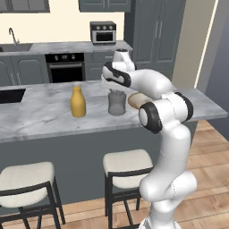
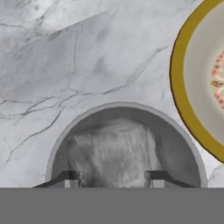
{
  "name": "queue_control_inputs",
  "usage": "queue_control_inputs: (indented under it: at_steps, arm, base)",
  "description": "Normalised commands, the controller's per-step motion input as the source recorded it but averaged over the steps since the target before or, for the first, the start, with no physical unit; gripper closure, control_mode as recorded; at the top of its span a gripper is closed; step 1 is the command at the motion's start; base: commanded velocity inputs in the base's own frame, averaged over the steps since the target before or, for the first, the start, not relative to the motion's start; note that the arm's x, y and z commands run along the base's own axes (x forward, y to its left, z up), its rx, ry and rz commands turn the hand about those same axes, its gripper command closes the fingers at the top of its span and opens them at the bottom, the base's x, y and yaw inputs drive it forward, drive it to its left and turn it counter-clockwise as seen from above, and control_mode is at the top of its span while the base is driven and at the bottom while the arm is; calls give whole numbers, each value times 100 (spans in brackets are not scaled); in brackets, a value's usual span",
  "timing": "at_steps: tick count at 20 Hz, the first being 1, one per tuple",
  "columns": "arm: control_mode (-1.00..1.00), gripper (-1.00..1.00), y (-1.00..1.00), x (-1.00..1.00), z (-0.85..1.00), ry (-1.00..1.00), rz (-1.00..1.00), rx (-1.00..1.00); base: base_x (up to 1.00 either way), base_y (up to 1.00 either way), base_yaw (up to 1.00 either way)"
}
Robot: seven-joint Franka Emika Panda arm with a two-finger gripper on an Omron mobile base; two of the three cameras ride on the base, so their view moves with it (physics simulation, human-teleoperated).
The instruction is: There are two ice cubes in the ice bowl. Place both ice cubes in the glass cup.
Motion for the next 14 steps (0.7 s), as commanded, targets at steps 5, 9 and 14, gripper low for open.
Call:
queue_control_inputs:
  at_steps: [5, 9, 14]
  arm:
    - [-100, 100, 0, 11, -9, 0, 3, 0]
    - [-100, 100, 0, 16, 0, 0, 2, 0]
    - [-100, -100, 4, -11, 0, 0, 5, 0]
  base:
    - [0, 0, 0]
    - [0, 0, 0]
    - [0, 0, 0]
